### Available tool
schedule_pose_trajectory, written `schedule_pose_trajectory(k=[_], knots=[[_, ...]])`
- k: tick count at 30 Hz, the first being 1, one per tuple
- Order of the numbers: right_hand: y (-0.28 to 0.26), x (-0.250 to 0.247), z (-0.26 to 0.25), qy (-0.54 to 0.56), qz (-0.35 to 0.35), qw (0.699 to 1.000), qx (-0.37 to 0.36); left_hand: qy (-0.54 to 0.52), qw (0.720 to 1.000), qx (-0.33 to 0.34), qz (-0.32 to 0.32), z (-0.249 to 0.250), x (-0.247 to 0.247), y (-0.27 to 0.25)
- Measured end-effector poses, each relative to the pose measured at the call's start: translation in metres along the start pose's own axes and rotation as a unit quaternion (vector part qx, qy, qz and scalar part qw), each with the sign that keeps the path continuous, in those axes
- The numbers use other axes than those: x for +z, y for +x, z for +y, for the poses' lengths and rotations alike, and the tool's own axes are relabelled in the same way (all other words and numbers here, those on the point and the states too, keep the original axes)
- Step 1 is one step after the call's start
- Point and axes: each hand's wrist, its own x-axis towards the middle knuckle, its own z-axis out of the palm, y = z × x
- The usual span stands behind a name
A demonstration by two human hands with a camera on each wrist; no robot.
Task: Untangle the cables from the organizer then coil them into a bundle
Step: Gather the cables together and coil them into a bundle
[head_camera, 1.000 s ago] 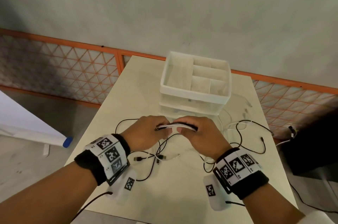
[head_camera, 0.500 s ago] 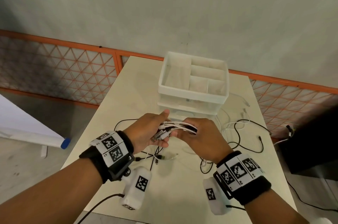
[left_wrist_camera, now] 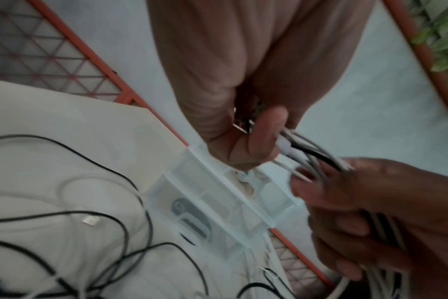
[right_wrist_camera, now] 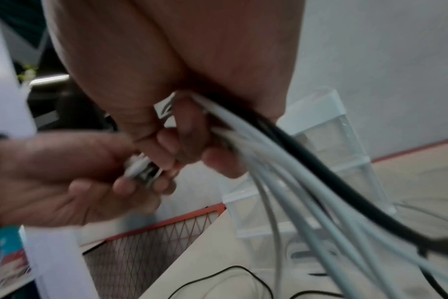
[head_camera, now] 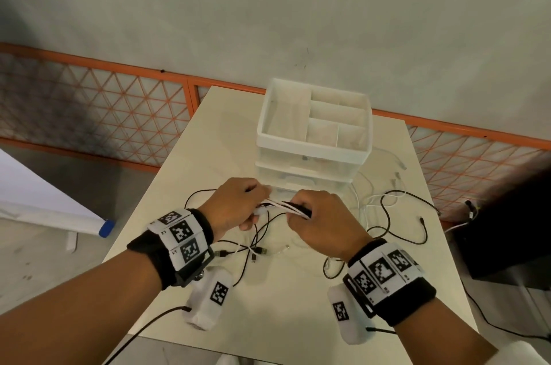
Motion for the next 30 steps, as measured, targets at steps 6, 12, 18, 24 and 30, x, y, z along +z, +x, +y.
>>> schedule_pose_trajectory(k=[6,12,18,24,30], knots=[[0.000,-0.002,0.007,0.007,-0.045,0.999,0.016,0.277,0.959,0.047,0.049,0.004,-0.015,-0.002],[0.004,-0.001,-0.011,0.042,-0.011,0.998,-0.047,0.182,0.974,0.104,-0.084,0.014,0.019,-0.010],[0.003,-0.017,0.042,-0.174,-0.129,0.975,0.049,0.146,0.985,0.005,-0.091,-0.006,-0.014,-0.018],[0.003,-0.035,0.094,-0.188,0.175,0.957,0.133,0.226,0.966,-0.009,-0.127,-0.018,-0.031,-0.018],[0.008,-0.002,0.110,-0.305,0.041,0.931,0.195,0.338,0.941,0.023,0.003,-0.030,-0.019,0.002]])
